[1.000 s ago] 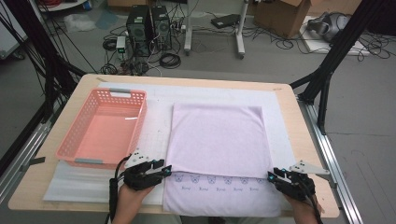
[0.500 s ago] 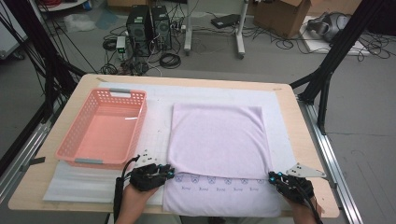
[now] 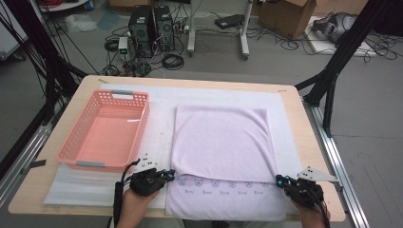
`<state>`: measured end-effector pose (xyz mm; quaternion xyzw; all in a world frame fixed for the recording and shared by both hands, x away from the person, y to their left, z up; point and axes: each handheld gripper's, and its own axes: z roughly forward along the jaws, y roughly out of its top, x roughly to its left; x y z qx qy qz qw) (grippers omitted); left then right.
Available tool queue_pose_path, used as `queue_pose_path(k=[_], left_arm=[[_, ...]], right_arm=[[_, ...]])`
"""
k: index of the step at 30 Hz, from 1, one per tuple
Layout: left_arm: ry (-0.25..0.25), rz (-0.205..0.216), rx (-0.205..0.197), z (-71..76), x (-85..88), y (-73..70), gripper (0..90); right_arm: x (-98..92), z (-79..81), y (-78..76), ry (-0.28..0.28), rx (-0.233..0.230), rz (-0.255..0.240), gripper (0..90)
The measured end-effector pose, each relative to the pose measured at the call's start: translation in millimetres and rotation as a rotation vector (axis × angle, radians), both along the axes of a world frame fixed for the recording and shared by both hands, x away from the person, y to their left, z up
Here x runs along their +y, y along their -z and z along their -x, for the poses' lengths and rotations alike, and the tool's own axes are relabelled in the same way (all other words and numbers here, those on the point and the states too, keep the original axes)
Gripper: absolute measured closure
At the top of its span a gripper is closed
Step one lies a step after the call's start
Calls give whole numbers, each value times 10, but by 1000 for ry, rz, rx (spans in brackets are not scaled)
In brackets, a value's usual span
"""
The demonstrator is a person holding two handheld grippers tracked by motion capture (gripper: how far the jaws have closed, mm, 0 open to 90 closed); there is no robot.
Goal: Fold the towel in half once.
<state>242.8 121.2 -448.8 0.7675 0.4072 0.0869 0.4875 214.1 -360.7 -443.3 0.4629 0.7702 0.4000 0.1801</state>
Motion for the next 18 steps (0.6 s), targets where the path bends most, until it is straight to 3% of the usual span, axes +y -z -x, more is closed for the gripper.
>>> queue_pose_path(k=[2, 4, 7, 9, 13, 16, 18], left_arm=[[-7, 4, -3, 7, 3, -5, 897], [-26, 6, -30, 20, 6, -18, 893], [-65, 19, -40, 17, 3, -39, 621], [-64, 7, -30, 2, -13, -28, 565], [-51, -38, -6, -42, -116, 18, 546], [-44, -99, -21, -63, -222, 22, 554], [-45, -145, -36, -57, -276, 24, 604]], right_arm=[[-10, 6, 2, 0, -1, -3, 860], [-8, 1, 10, -2, 1, -4, 860], [2, -4, 18, -8, 8, 5, 860], [2, -8, 22, -9, 11, 0, 860], [4, -15, 31, -13, 15, 4, 860], [9, -18, 34, -11, 15, 8, 860], [10, -16, 33, -11, 18, 8, 860]])
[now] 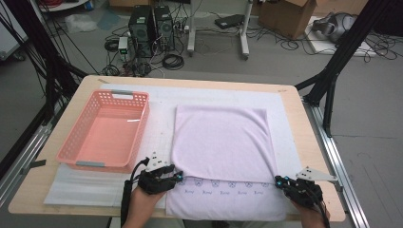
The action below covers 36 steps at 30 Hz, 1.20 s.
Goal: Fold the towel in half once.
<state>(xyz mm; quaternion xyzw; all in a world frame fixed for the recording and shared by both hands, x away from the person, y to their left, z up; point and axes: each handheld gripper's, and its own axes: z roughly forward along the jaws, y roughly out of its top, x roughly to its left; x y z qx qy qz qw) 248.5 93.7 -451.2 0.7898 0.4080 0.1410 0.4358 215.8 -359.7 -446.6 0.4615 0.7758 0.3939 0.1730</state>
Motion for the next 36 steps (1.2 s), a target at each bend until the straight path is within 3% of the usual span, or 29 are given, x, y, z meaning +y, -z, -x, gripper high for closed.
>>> queue_pose_path(k=[4, 8, 10, 15, 19, 26, 36], left_arm=[[5, -44, -28, 20, -43, -3, 762], [-1, -47, -42, 33, -49, -3, 823], [-2, -25, -43, 36, -29, -7, 839], [0, 53, -7, 61, 100, -16, 849], [8, 90, -7, 139, 167, -59, 850], [28, 109, -3, 333, 210, -87, 850], [44, 127, -4, 721, 256, -108, 850]], right_arm=[[0, -4, 5, -2, 3, 0, 859], [1, -2, 1, -1, 2, 3, 860], [-2, -1, -2, 0, -2, -1, 860], [-25, 31, -36, -1, -14, -25, 861], [-31, 74, -69, -13, -19, -33, 863], [-49, 266, -121, -15, -27, -37, 864], [-64, 676, -131, -22, -18, -37, 864]])
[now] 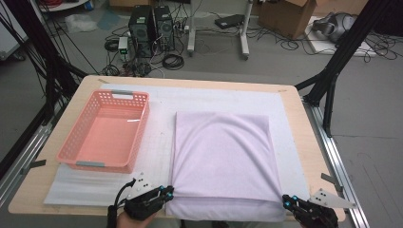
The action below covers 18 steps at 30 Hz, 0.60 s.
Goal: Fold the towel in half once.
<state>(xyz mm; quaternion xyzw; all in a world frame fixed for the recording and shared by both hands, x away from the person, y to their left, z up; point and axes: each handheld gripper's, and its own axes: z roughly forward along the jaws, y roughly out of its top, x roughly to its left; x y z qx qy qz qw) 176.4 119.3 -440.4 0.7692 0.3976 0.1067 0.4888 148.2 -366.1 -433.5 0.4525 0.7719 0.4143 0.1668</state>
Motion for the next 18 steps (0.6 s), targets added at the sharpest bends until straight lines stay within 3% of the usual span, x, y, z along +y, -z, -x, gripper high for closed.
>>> queue_pose_path(k=[11, 15, 16, 18], left_arm=[[25, 4, 3, 423, 65, -1, 850], [34, -7, 6, 469, 44, 44, 838], [30, -4, 1, 458, 40, 50, 805], [6, 2, -12, 421, 46, 45, 614]], right_arm=[[22, 450, -49, -13, 5, 0, 864], [48, 516, -29, -18, 8, 41, 862], [58, 499, -7, -18, 24, 50, 847], [60, 461, 34, 3, 33, 59, 723]])
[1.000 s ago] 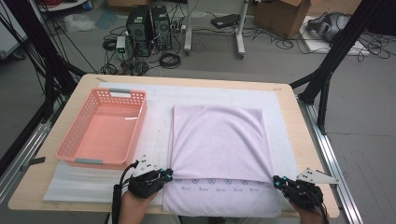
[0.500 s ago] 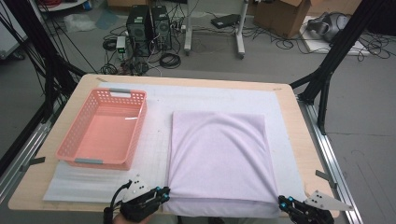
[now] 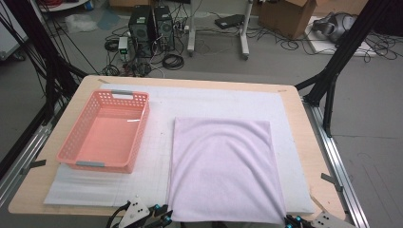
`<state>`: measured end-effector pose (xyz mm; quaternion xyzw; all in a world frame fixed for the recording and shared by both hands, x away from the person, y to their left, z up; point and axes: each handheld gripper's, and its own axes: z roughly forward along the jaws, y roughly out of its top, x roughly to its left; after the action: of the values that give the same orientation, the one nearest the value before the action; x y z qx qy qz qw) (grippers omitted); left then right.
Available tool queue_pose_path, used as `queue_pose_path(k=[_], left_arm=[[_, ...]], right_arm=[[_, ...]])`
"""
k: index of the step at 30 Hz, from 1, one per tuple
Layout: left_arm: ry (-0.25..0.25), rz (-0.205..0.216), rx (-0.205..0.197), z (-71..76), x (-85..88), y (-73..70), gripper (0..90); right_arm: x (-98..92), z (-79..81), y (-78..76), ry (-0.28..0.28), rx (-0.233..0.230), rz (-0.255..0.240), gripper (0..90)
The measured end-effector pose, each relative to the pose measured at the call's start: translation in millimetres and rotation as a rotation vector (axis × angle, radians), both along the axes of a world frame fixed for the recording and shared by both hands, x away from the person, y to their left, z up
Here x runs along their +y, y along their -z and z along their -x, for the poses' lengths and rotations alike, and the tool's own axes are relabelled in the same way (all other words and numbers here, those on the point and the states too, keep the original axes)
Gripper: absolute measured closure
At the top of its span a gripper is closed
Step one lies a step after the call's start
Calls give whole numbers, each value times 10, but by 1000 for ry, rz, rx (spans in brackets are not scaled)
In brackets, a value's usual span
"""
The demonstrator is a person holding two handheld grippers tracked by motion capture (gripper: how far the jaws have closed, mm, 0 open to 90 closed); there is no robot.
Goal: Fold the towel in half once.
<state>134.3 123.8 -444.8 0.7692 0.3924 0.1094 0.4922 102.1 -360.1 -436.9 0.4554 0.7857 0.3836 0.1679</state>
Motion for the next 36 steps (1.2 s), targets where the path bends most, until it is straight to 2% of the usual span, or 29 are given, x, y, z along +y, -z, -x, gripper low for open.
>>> queue_pose_path(k=[2, 5, 11, 17, 23, 27, 30, 31, 32, 33, 36], left_arm=[[-18, 13, -18, -62, 17, -16, 569], [-23, 29, -28, -190, 15, -51, 569], [-42, 74, -25, -482, 53, -105, 586], [-44, 52, -11, -865, -16, -98, 626], [-56, -2, 33, -1254, -113, -21, 643], [-93, -71, 59, -1436, -167, 31, 648], [-86, -125, 37, -1458, -219, 45, 671], [-82, -147, 24, -1452, -227, 42, 710], [-68, -158, 13, -1445, -228, 48, 819], [-75, -167, 7, -1440, -223, 48, 853], [-133, -192, -1, -1409, -182, 19, 863]], right_arm=[[-25, -32, 3, 22, -7, -15, 690], [-49, -96, -16, 54, -27, -30, 665], [-62, -233, -51, 76, -55, -47, 643], [-94, -464, -70, 90, -75, -55, 639], [-90, -712, -74, 83, -81, -59, 639], [-100, -850, -70, 81, -82, -59, 639], [-115, -927, -68, 86, -81, -62, 639], [-123, -951, -65, 87, -81, -64, 639], [-128, -970, -62, 92, -77, -67, 638], [-132, -990, -60, 93, -73, -69, 639], [-133, -1038, -52, 92, -74, -64, 639]])
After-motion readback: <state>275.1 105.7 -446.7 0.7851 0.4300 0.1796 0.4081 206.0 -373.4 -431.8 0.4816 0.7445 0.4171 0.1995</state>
